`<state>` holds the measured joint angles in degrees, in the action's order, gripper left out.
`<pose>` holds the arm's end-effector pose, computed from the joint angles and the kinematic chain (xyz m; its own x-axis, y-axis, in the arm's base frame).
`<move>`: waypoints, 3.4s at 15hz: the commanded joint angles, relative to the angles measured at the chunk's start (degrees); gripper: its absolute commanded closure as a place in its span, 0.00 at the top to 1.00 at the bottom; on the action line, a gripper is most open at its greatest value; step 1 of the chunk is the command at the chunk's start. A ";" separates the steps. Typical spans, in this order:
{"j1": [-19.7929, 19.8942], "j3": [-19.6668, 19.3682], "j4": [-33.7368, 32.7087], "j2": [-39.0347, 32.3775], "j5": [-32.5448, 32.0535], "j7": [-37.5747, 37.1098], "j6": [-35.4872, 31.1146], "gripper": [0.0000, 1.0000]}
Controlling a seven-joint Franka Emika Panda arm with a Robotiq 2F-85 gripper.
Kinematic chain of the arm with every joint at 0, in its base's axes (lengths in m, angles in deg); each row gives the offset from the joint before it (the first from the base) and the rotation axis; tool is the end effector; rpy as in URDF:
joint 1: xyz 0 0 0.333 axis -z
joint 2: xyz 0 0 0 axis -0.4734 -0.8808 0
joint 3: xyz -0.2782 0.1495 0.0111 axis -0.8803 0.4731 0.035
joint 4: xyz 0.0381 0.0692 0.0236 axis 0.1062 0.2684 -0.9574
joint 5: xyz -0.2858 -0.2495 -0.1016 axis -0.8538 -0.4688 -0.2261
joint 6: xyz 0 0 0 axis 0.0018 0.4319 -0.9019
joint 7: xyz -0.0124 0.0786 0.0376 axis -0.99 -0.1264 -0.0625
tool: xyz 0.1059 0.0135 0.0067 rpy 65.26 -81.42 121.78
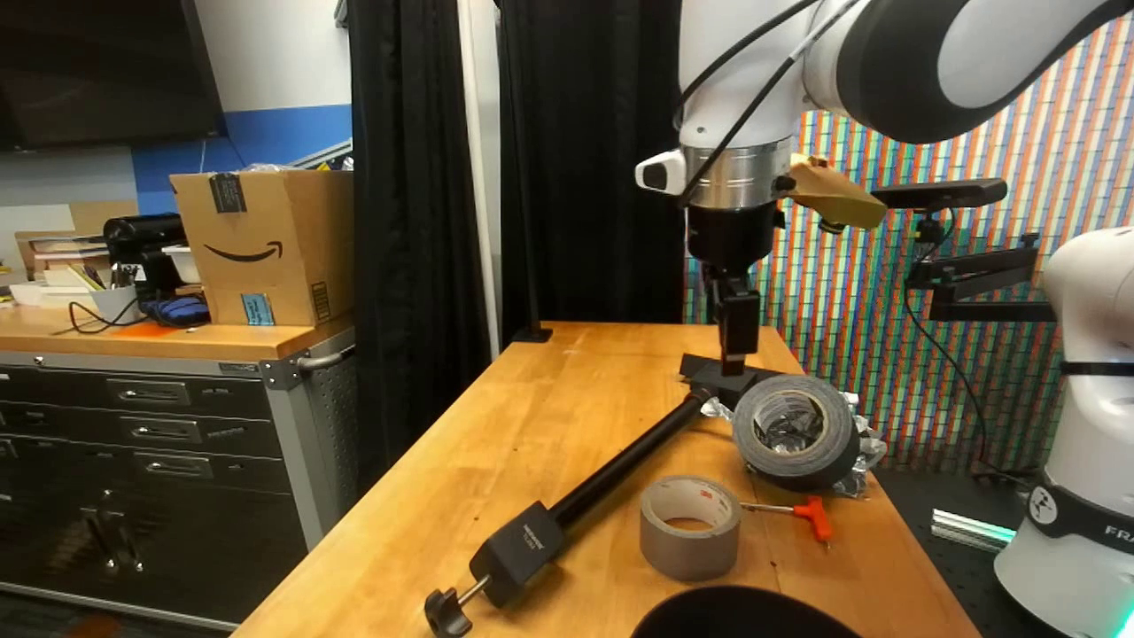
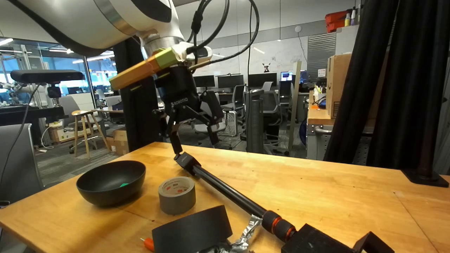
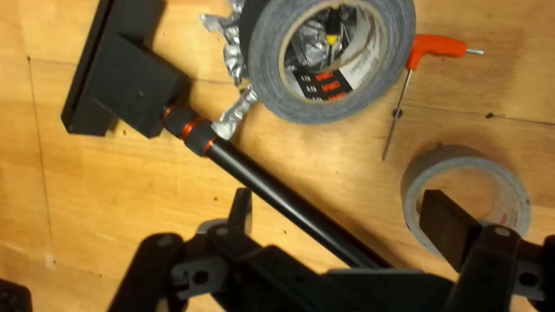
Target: Move the brown tape to the right
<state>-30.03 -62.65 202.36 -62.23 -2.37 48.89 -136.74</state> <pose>0.3890 0.0711 0.4319 0.9860 0.1539 -0.0634 0.1659 -0.9391 0.3010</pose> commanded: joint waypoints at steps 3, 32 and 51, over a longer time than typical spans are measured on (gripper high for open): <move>-2.65 -0.15 -11.38 -13.10 -2.15 3.74 -3.86 1.00; -5.55 -1.33 -2.40 -18.09 -0.22 5.50 -10.53 1.00; -5.57 -1.78 -3.02 -22.95 0.75 7.04 -11.55 0.58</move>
<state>-35.29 -63.90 199.91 -84.66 -2.54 54.71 -147.74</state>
